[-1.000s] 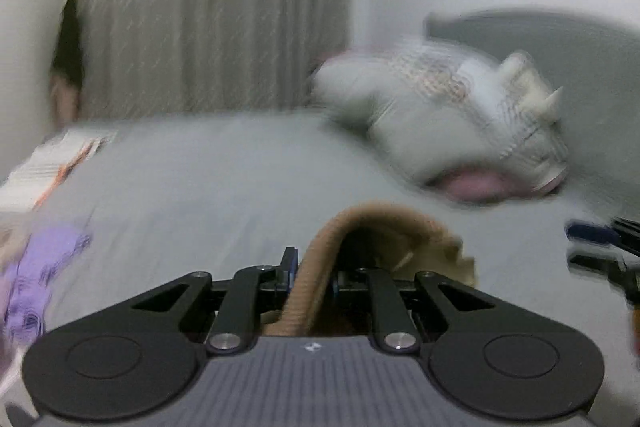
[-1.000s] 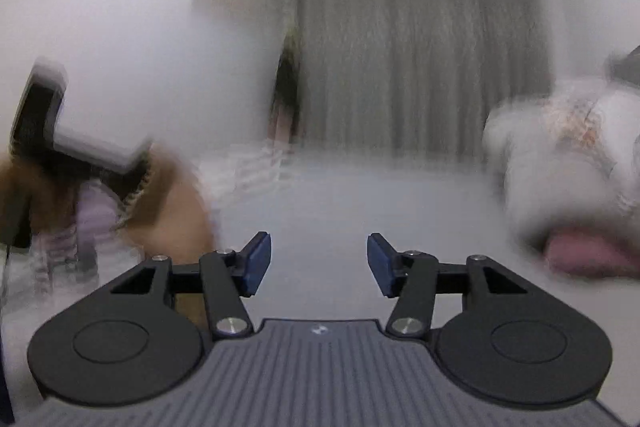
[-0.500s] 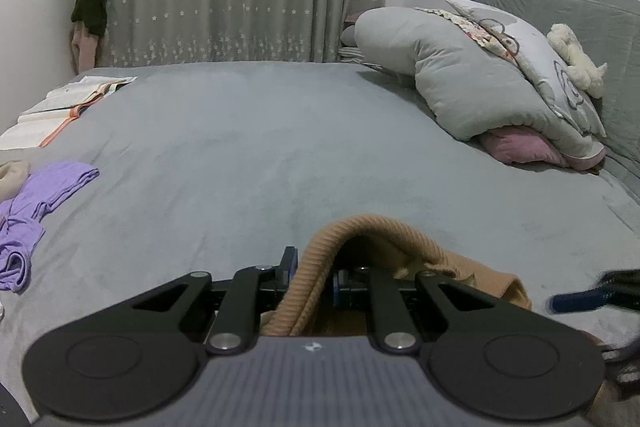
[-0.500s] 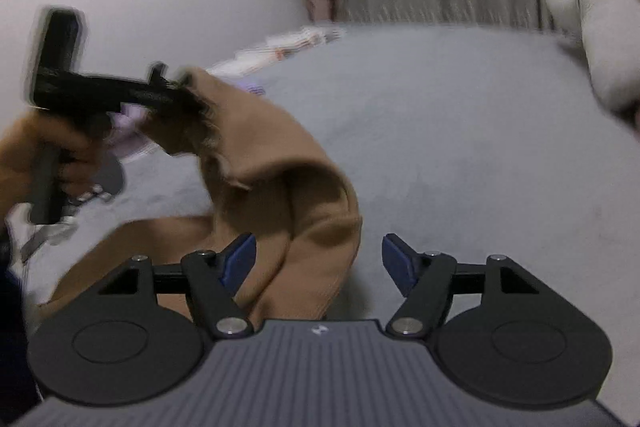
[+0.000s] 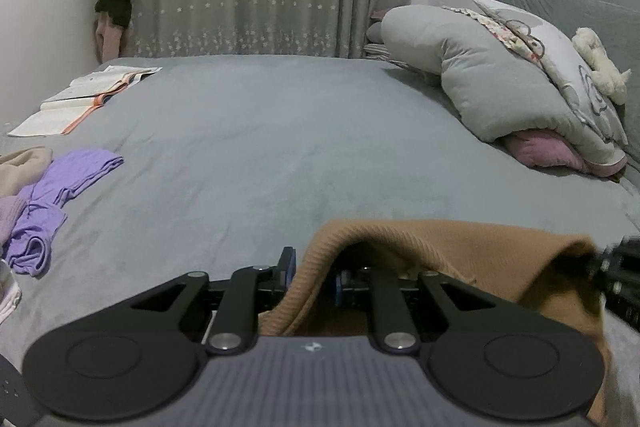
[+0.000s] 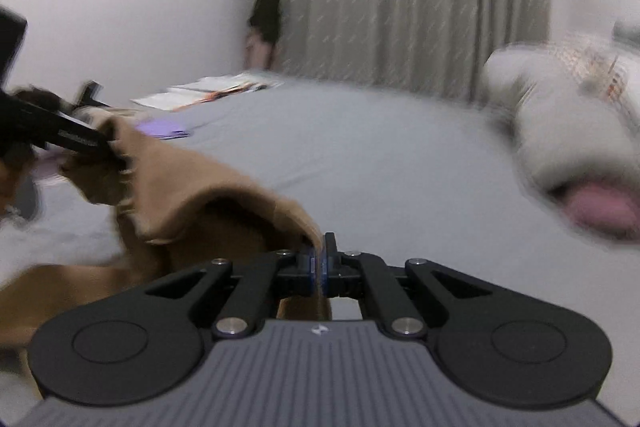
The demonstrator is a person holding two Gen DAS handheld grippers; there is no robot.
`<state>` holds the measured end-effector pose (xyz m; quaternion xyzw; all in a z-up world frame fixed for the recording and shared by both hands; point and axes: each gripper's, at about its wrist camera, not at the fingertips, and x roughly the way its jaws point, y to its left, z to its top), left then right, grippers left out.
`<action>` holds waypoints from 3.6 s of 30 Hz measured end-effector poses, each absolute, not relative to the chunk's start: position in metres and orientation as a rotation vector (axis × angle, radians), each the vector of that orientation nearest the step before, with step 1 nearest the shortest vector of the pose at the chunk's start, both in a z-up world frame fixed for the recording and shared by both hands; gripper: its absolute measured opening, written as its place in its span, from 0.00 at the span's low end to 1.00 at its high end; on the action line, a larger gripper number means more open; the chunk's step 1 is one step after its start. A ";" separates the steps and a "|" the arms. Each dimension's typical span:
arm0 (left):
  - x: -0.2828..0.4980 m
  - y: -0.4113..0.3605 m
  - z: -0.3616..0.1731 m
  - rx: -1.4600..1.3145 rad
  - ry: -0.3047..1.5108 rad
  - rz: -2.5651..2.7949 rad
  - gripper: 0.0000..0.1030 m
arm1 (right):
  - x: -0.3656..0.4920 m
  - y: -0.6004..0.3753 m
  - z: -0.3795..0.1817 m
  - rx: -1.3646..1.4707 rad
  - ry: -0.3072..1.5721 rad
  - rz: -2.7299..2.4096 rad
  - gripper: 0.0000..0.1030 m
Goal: Fold clothes
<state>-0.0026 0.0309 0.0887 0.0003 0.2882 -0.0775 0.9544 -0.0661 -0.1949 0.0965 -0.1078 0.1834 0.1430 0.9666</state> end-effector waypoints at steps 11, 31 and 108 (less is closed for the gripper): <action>-0.034 0.016 0.128 0.021 0.463 -0.193 0.19 | -0.096 -0.189 0.131 -0.400 0.110 0.100 0.03; -0.135 0.053 0.243 -0.125 0.125 -0.236 0.18 | -0.170 -0.185 0.268 -0.004 0.063 0.176 0.03; -0.069 -0.045 0.044 0.481 0.588 -0.443 0.73 | -0.095 -0.270 0.088 0.046 0.901 0.302 0.33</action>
